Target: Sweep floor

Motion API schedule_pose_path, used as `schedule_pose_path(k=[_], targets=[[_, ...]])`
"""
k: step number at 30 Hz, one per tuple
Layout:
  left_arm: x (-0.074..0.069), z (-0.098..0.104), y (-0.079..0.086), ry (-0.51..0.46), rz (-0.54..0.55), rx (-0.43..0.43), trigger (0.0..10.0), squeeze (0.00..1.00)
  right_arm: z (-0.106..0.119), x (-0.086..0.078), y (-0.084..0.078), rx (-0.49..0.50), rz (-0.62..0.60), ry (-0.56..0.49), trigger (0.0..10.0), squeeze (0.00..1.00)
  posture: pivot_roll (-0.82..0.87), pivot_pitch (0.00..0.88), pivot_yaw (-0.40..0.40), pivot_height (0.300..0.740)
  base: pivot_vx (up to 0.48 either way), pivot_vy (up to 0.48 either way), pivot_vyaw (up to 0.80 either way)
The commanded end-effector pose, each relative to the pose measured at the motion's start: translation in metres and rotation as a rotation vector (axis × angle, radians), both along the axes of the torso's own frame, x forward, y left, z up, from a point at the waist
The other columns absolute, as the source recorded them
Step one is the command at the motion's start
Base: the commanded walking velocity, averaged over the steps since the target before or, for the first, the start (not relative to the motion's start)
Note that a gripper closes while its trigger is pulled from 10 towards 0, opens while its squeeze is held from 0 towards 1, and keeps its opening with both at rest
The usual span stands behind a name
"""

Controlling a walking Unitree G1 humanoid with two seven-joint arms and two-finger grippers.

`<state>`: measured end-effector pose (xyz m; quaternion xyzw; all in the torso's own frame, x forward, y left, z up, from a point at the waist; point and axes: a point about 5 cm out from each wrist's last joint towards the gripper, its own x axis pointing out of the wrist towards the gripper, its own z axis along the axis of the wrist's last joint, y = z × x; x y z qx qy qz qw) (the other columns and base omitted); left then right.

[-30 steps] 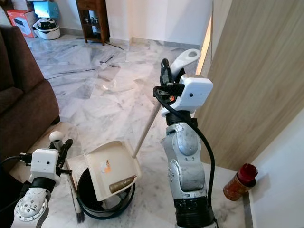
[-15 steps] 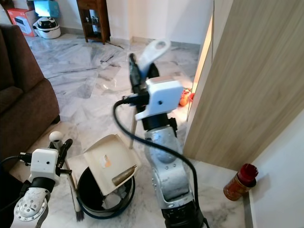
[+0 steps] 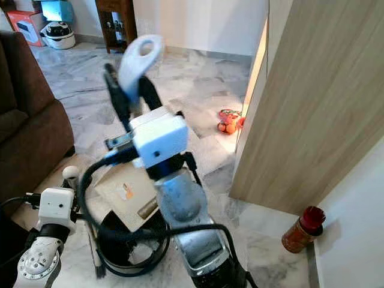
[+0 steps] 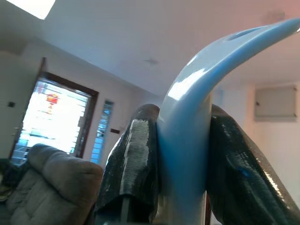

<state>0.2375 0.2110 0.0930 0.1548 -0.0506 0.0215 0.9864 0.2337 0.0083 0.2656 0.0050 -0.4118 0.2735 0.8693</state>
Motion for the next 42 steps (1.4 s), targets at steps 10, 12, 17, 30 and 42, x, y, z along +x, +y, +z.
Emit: schedule_pose_path(k=[10,12,17,30,42], targets=[[0.002,0.010,-0.003,-0.057,-0.031,0.034,10.0,0.00,0.016,-0.026,0.009,0.062,0.100,-0.105,10.0,0.00,0.23,0.046,-0.008,0.740,0.000,0.000,0.00],[0.002,0.010,-0.003,-0.057,-0.031,0.035,10.0,0.00,0.014,-0.025,0.009,0.080,0.127,-0.064,10.0,0.00,0.23,0.046,-0.008,0.740,0.000,0.000,0.00],[0.002,0.010,-0.003,-0.058,-0.032,0.035,10.0,0.00,0.014,-0.024,0.009,0.105,0.139,-0.036,10.0,0.00,0.23,0.046,-0.008,0.740,0.000,0.000,0.00],[0.002,0.010,-0.003,-0.059,-0.033,0.035,10.0,0.00,0.014,-0.028,0.010,0.018,0.094,-0.142,10.0,0.00,0.23,0.045,-0.008,0.740,0.000,0.000,0.00],[0.002,0.010,-0.003,-0.060,-0.031,0.034,10.0,0.00,0.011,-0.021,0.007,0.041,0.073,-0.085,10.0,0.00,0.23,0.046,-0.008,0.740,0.000,0.000,0.00]])
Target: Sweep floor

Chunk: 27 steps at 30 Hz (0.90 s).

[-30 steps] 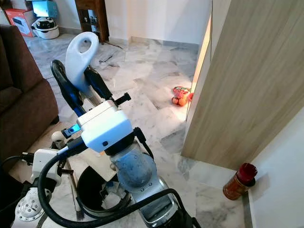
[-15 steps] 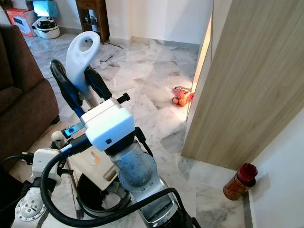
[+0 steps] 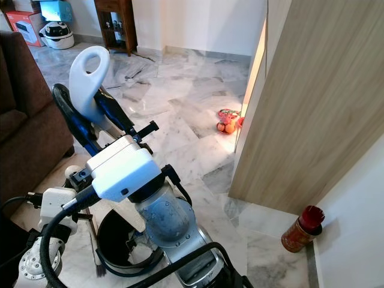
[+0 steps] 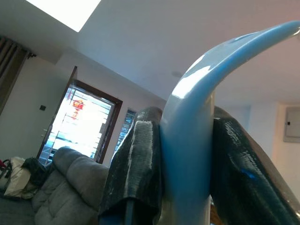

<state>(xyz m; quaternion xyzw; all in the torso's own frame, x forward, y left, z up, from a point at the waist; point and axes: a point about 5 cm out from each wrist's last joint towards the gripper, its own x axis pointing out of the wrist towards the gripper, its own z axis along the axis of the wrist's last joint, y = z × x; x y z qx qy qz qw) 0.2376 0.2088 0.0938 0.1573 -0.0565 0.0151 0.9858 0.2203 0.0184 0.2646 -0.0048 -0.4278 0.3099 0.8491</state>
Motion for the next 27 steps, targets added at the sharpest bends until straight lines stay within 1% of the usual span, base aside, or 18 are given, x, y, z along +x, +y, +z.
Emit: schedule_pose_path(k=[1,2,3,5,7,14,15,17,18,22,24,27], targets=[[0.0021,0.0093,-0.0010,-0.051,-0.017,0.028,10.0,0.00,0.0122,-0.0073,-0.0032,0.087,0.007,-0.024,10.0,0.00,0.23,0.046,-0.009,0.740,0.000,0.000,0.00],[0.0021,0.0093,-0.0010,-0.051,-0.017,0.028,10.0,0.00,0.0122,-0.0073,-0.0032,0.087,0.007,-0.024,10.0,0.00,0.23,0.046,-0.009,0.740,0.000,0.000,0.00],[0.0022,0.0093,-0.0013,-0.051,-0.018,0.027,10.0,0.00,0.0134,-0.0085,-0.0034,0.075,-0.005,-0.055,10.0,0.00,0.23,0.046,-0.009,0.740,0.000,0.000,0.00],[0.0022,0.0093,-0.0014,-0.051,-0.018,0.027,10.0,0.00,0.0135,-0.0092,-0.0028,0.065,-0.008,-0.067,10.0,0.00,0.23,0.046,-0.009,0.740,0.000,0.000,0.00],[0.0022,0.0093,-0.0020,-0.051,-0.019,0.026,10.0,0.00,0.0125,-0.0119,0.0001,0.020,-0.018,-0.114,10.0,0.00,0.23,0.045,-0.009,0.740,0.000,0.000,0.00],[0.0022,0.0095,-0.0022,-0.052,-0.018,0.026,10.0,0.00,0.0116,-0.0122,0.0004,0.015,-0.018,-0.116,10.0,0.00,0.23,0.046,-0.010,0.740,0.000,0.000,0.00],[0.0022,0.0093,-0.0017,-0.051,-0.018,0.026,10.0,0.00,0.0097,-0.0102,0.0015,0.050,0.020,-0.042,10.0,0.00,0.23,0.047,-0.010,0.740,0.000,0.000,0.00],[0.0022,0.0094,-0.0016,-0.052,-0.018,0.026,10.0,0.00,0.0086,-0.0088,0.0020,0.072,0.046,0.005,10.0,0.00,0.23,0.046,-0.009,0.740,0.000,0.000,0.00],[0.0022,0.0097,-0.0017,-0.052,-0.018,0.027,10.0,0.00,0.0089,-0.0083,0.0015,0.077,0.048,0.011,10.0,0.00,0.23,0.046,-0.009,0.740,0.000,0.000,0.00],[0.0021,0.0097,-0.0017,-0.052,-0.017,0.027,10.0,0.00,0.0098,-0.0084,0.0006,0.076,0.038,-0.002,10.0,0.00,0.23,0.046,-0.010,0.740,0.000,0.000,0.00],[0.0022,0.0097,-0.0017,-0.052,-0.018,0.026,10.0,0.00,0.0108,-0.0098,0.0007,0.051,0.021,-0.045,10.0,0.00,0.23,0.046,-0.009,0.740,0.000,0.000,0.00],[0.0022,0.0097,-0.0021,-0.053,-0.019,0.026,10.0,0.00,0.0099,-0.0101,0.0010,0.041,0.019,-0.049,10.0,0.00,0.23,0.046,-0.010,0.740,0.000,0.000,0.00]])
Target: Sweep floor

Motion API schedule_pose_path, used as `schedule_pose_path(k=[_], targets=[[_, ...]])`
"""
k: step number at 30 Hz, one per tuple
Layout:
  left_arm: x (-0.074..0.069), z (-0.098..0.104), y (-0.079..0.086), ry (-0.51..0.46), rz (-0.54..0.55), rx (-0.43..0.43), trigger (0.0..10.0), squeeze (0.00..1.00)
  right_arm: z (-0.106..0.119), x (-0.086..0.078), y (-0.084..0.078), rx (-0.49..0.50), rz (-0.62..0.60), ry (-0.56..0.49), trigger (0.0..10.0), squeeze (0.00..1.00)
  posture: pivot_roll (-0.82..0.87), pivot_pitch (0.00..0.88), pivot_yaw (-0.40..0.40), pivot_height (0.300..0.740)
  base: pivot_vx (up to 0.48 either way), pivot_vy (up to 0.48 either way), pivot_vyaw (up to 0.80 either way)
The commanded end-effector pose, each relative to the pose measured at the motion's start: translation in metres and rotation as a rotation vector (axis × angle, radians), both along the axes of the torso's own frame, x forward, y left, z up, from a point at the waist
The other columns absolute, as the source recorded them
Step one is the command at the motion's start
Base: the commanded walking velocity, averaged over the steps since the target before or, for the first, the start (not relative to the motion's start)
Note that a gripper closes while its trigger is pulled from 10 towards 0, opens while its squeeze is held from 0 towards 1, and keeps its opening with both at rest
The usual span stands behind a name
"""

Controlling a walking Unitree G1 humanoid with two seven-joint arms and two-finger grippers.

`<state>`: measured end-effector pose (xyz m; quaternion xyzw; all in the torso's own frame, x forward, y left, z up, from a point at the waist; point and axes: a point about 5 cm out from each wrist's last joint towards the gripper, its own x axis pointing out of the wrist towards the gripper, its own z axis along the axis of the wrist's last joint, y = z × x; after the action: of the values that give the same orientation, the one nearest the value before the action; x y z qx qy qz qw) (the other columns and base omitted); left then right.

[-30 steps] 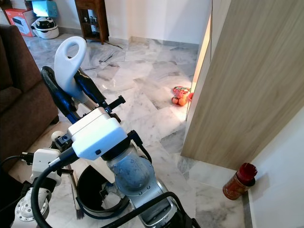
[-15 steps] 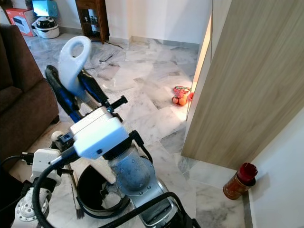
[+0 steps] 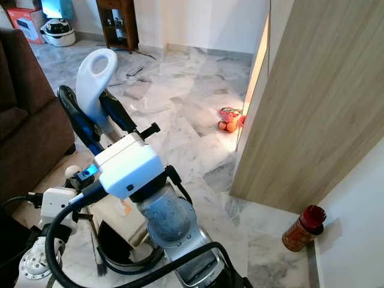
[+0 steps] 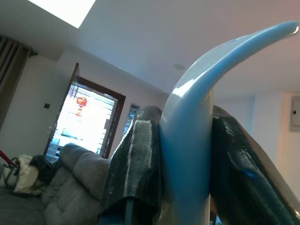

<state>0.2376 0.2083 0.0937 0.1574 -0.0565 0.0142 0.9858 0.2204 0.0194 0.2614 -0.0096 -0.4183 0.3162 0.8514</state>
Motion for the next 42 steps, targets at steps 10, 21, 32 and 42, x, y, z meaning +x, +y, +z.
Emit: schedule_pose_path(k=[10,21,32,42], targets=[[0.001,0.009,-0.001,-0.048,-0.017,0.033,10.0,0.00,0.013,-0.009,-0.002,0.059,-0.012,-0.072,10.0,0.00,0.24,0.047,-0.010,0.740,0.000,0.000,0.00],[0.002,0.007,-0.005,-0.042,-0.044,0.062,10.0,0.00,0.012,0.012,-0.020,0.043,-0.213,-0.087,10.0,0.00,0.23,0.044,-0.012,0.740,0.000,0.000,0.00],[0.001,0.007,-0.006,-0.041,-0.046,0.059,10.0,0.00,-0.001,0.056,-0.075,-0.013,-0.501,-0.064,10.0,0.00,0.23,0.043,-0.012,0.740,0.000,0.000,0.00],[0.001,0.006,-0.006,-0.034,-0.053,0.058,10.0,0.00,-0.043,0.081,-0.119,-0.071,-0.669,0.090,10.0,0.00,0.23,0.035,-0.009,0.740,0.000,0.000,0.00]])
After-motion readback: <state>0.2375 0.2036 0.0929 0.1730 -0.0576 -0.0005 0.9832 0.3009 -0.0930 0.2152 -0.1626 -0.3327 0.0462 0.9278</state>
